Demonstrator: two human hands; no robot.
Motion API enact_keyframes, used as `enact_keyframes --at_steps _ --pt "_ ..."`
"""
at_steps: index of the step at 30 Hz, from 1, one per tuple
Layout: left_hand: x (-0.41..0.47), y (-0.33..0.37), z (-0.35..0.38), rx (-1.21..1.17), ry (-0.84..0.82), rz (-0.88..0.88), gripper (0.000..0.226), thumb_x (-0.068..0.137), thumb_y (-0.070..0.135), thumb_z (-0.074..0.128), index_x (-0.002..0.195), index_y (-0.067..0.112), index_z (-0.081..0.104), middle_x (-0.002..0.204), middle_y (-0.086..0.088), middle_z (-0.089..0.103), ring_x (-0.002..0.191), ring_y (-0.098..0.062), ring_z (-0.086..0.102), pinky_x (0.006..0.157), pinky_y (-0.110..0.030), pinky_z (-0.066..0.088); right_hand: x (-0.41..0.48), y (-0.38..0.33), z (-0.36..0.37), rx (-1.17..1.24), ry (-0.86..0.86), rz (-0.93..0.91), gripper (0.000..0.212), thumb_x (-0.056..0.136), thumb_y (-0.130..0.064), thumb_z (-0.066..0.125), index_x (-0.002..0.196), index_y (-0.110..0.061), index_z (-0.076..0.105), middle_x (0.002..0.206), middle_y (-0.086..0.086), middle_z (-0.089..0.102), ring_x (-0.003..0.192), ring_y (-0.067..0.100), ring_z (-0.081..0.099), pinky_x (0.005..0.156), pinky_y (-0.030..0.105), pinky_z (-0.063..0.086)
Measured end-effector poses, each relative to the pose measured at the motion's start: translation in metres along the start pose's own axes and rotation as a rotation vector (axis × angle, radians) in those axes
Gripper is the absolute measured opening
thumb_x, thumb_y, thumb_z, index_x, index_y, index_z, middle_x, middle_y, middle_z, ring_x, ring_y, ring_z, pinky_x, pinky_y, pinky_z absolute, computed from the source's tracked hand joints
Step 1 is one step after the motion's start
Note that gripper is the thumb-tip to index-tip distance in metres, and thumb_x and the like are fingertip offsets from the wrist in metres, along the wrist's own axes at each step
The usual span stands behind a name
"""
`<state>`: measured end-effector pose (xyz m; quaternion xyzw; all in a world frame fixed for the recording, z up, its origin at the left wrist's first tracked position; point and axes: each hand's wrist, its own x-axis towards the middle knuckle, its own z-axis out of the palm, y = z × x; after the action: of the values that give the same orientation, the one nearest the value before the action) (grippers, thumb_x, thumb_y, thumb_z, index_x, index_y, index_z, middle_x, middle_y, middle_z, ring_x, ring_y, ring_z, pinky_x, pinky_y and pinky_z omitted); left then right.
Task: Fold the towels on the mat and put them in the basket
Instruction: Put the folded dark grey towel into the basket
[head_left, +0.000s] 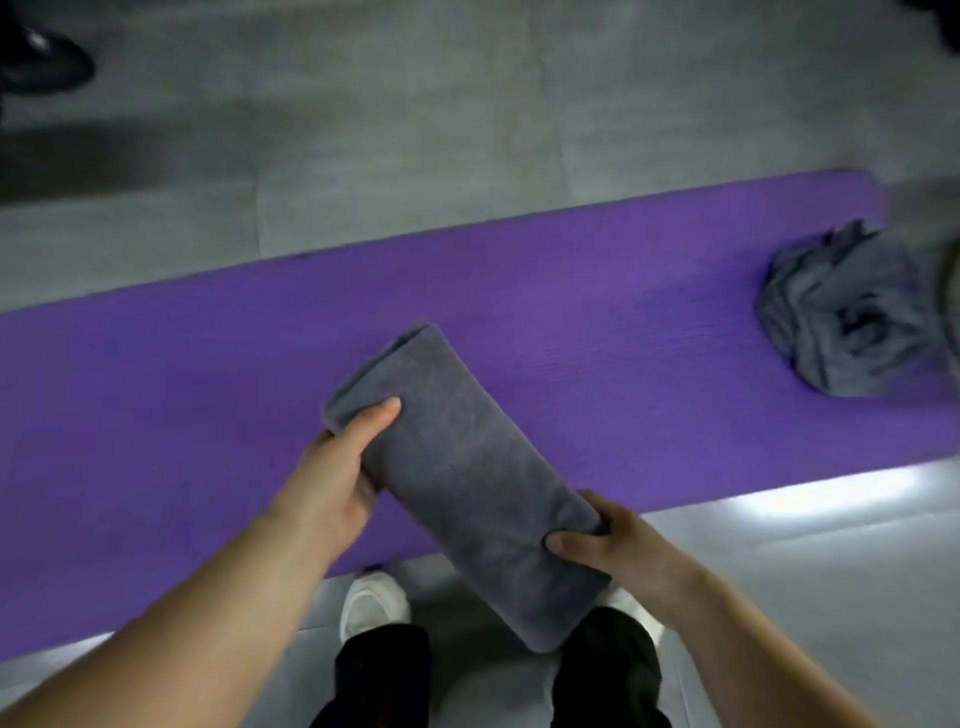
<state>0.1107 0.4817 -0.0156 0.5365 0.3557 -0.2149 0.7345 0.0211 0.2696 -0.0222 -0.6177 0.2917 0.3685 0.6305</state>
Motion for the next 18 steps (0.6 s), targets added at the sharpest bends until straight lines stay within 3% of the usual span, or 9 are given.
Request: enact_keyframes --at_steps 3,6,9,12,14,18 --pt "-0.073 0.059 0.050 0.058 -0.058 0.023 0.014 0.085 0.011 0.054 0.095 0.017 0.061 0.069 0.009 0.072 0.068 -0.002 0.067 0.058 -0.015 0.054 -0.096 -0.044 -0.007 0.072 0.098 -0.048 0.030 0.054 -0.024 0.077 0.082 -0.021 0.065 0.072 -0.011 0.072 0.078 0.008 0.068 0.068 0.019 0.053" --pt "-0.140 0.108 0.106 0.115 -0.158 0.057 0.014 0.087 0.013 0.054 0.097 0.019 0.062 0.071 0.010 0.072 0.083 -0.008 0.063 0.069 -0.024 0.050 -0.178 -0.080 -0.021 0.216 0.194 -0.140 0.019 0.075 -0.004 0.072 0.083 -0.019 0.062 0.063 -0.017 0.069 0.064 -0.004 0.065 0.056 0.009 0.047" --pt "-0.201 0.135 0.172 0.157 -0.272 0.076 0.023 0.087 0.019 0.054 0.108 0.015 0.060 0.082 0.005 0.072 0.083 -0.008 0.063 0.067 -0.022 0.052 -0.251 -0.098 -0.043 0.326 0.265 -0.212 0.026 0.068 -0.013 0.075 0.090 -0.016 0.063 0.070 -0.011 0.071 0.067 -0.001 0.066 0.058 0.011 0.047" --pt "-0.259 0.129 0.240 0.206 -0.394 0.070 0.041 0.082 0.024 0.059 0.119 0.007 0.057 0.090 -0.001 0.072 0.080 -0.008 0.067 0.058 -0.015 0.054 -0.319 -0.091 -0.076 0.443 0.357 -0.276 0.033 0.063 -0.017 0.076 0.093 -0.016 0.063 0.079 -0.006 0.070 0.070 0.001 0.067 0.060 0.013 0.048" --pt "-0.301 0.113 0.290 0.251 -0.455 0.057 0.057 0.073 0.028 0.064 0.124 0.003 0.054 0.107 -0.010 0.067 0.093 -0.014 0.064 0.060 -0.016 0.055 -0.365 -0.079 -0.105 0.495 0.424 -0.329 0.038 0.058 -0.021 0.073 0.094 -0.017 0.062 0.081 -0.006 0.069 0.069 -0.002 0.065 0.059 0.012 0.048" --pt "-0.378 0.067 0.378 0.320 -0.569 0.017 0.046 0.083 0.028 0.057 0.123 0.005 0.055 0.115 -0.014 0.064 0.096 -0.019 0.063 0.066 -0.023 0.054 -0.456 -0.050 -0.170 0.508 0.511 -0.389 0.041 0.057 -0.025 0.069 0.096 -0.017 0.060 0.086 -0.006 0.067 0.075 0.001 0.064 0.060 0.010 0.047"
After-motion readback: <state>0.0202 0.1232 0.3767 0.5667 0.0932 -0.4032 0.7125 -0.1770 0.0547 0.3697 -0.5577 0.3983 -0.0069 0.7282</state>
